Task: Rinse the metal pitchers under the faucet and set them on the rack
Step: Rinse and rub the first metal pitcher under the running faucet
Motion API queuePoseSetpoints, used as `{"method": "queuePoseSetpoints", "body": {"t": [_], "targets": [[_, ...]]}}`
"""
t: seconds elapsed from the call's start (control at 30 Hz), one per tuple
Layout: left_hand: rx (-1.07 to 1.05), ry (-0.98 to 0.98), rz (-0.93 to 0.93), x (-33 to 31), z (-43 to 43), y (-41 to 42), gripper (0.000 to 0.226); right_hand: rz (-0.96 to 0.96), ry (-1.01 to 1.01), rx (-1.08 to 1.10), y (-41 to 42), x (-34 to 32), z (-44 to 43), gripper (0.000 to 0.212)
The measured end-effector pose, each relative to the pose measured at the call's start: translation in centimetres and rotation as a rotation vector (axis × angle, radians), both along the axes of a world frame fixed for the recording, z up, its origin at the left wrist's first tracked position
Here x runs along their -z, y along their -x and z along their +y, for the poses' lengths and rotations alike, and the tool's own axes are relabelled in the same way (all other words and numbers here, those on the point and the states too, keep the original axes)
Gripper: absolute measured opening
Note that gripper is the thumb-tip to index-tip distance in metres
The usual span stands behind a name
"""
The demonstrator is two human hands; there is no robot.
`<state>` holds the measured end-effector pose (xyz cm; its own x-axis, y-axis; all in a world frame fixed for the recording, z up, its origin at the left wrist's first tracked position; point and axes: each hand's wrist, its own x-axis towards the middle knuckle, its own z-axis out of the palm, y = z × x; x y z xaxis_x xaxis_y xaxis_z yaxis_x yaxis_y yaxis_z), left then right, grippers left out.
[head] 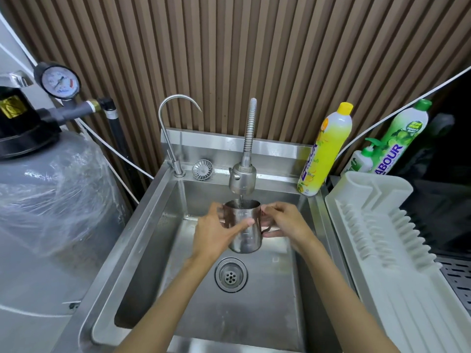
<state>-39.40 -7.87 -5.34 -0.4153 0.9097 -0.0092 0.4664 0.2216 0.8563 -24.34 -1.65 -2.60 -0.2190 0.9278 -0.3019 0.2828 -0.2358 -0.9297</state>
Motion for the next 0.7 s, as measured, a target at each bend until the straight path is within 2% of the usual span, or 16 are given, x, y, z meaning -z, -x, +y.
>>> {"method": "queuePoseSetpoints", "body": {"t": [0.1,0.17,0.33,0.43,0.5,0.6,0.7], "targets": [[-0.017,0.031,-0.343,1.5,0.5,-0.8,0.053,-0.294,-0.19,0.017,0.0,-1.2,0.1,0.014],[-0.013,0.043,-0.521,2.1,0.9,-1.3,0.054,-0.441,-0.323,0.001,0.2,-1.9,-0.2,0.017],[0.027,-0.029,-0.742,1.9,2.3,-1.8,0.059,-0.492,-0.487,-0.004,0.2,-2.7,-0.3,0.017],[0.038,-0.067,-0.79,1.7,3.2,-1.6,0.064,-0.393,-0.518,-0.012,0.5,-2.4,0.0,0.02],[0.017,-0.117,-0.761,1.5,3.8,-1.3,0.067,-0.249,-0.509,-0.011,0.6,-1.8,0.2,0.021],[-0.038,-0.247,-0.679,1.1,4.3,-0.8,0.071,0.003,-0.428,-0.032,0.4,-0.3,0.7,0.019],[-0.036,-0.353,-0.505,1.0,4.0,-0.2,0.077,0.144,-0.295,-0.026,0.5,1.5,1.0,0.021]]}}
